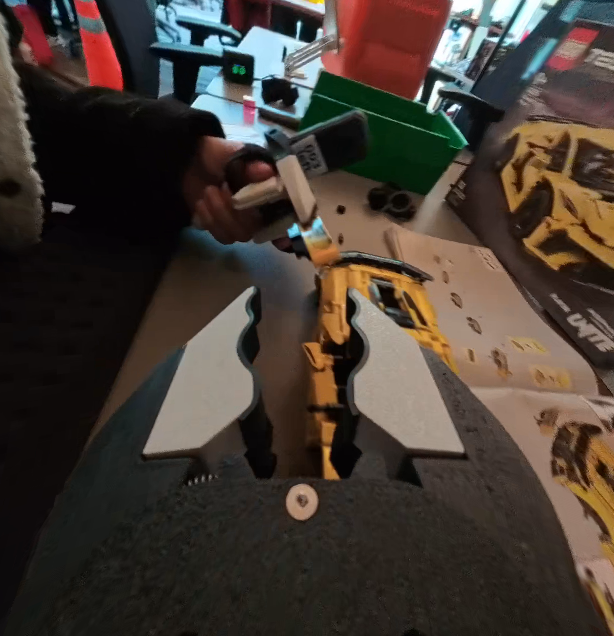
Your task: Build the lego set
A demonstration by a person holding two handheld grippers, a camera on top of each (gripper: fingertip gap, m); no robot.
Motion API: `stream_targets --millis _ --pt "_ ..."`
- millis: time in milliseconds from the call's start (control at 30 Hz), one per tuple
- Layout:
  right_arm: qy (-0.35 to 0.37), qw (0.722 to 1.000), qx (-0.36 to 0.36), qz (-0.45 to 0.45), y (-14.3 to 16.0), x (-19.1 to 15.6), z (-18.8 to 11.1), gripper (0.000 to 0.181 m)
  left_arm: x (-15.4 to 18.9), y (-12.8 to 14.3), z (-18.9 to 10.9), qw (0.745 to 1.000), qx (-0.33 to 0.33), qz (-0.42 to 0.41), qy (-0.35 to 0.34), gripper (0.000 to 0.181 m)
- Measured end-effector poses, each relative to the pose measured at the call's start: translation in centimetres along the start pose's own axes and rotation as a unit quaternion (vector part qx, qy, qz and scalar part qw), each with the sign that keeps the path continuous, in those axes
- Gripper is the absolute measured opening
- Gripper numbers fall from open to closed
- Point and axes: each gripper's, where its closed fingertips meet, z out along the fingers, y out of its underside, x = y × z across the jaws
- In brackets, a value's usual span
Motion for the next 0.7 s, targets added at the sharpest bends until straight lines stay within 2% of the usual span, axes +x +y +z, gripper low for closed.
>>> stream_targets --millis 200,233,300,433,533,600,633,700 --pt "-0.014 1.0 -0.005 -0.027 -0.5 -2.0 1.8 0.051 0.3 1.6 0.7 0.998 -0.031 -0.048 0.027 0.006" --pt "-0.014 0.999 -0.011 -0.029 -0.3 -2.0 1.9 0.048 0.4 1.8 0.8 0.998 -0.036 -0.051 0.031 0.006" --pt "-0.012 0.999 -0.009 -0.034 -0.5 -2.0 1.5 0.025 0.5 2.2 1.0 0.997 -0.045 -0.055 0.036 0.006" --pt "-0.025 1.0 0.001 -0.005 -0.7 -2.1 1.3 0.023 0.7 2.3 1.1 0.996 -0.046 -0.06 0.042 0.006" --pt "-0.068 0.993 0.025 0.09 -1.2 -2.2 1.0 0.023 1.7 2.1 1.3 0.997 -0.043 -0.022 0.053 0.008" --pt "-0.097 0.979 0.043 0.172 -1.6 -1.9 0.5 0.022 2.5 1.4 1.3 0.998 -0.02 0.028 0.053 0.027" --pt "-0.111 0.968 0.06 0.216 -2.0 -1.7 0.2 0.022 3.0 0.7 1.1 0.997 0.001 0.057 0.053 0.033" --pt "-0.161 0.929 0.084 0.321 -2.6 -1.5 -0.4 0.017 3.9 0.0 0.9 0.991 0.029 0.122 0.046 0.034"
